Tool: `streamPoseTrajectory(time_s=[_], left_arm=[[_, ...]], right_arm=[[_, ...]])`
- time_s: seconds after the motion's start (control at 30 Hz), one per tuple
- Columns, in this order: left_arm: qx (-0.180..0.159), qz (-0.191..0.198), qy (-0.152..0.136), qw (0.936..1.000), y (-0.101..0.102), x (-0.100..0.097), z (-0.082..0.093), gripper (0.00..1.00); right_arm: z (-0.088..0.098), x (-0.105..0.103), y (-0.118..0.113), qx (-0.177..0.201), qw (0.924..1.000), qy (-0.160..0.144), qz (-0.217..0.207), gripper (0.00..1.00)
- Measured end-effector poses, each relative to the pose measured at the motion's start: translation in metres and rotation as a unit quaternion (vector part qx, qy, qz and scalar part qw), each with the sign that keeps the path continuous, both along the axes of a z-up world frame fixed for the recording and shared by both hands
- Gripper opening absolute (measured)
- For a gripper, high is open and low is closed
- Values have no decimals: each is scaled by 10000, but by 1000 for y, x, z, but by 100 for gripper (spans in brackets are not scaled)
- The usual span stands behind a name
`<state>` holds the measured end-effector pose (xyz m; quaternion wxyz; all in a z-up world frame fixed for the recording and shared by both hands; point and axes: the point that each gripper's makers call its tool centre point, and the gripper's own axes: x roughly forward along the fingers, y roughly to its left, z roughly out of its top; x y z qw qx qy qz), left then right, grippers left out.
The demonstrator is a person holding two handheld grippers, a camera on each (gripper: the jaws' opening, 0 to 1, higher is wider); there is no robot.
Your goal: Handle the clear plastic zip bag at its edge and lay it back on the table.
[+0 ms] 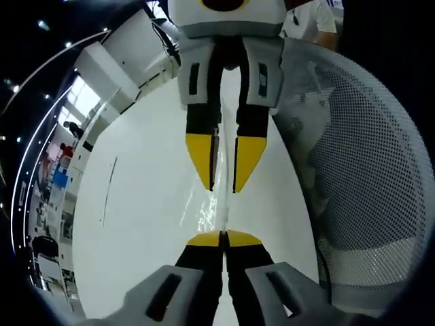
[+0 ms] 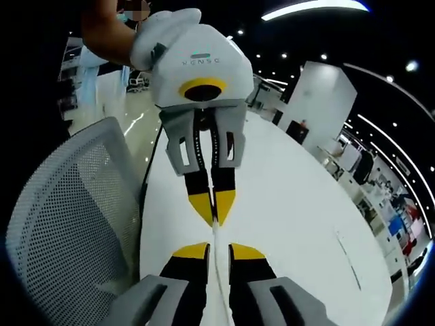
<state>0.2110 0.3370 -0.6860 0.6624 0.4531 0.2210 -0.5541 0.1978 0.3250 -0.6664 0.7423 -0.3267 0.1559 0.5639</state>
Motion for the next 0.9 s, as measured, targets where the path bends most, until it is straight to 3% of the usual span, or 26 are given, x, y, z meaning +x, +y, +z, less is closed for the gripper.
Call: streamPoseTrajectory(time_s=[0.9], left_arm=[[-50,-201,76,9998,-12,-4,7,0]], right_arm=[[-5,1,14,-193,9993,-105,314,2]])
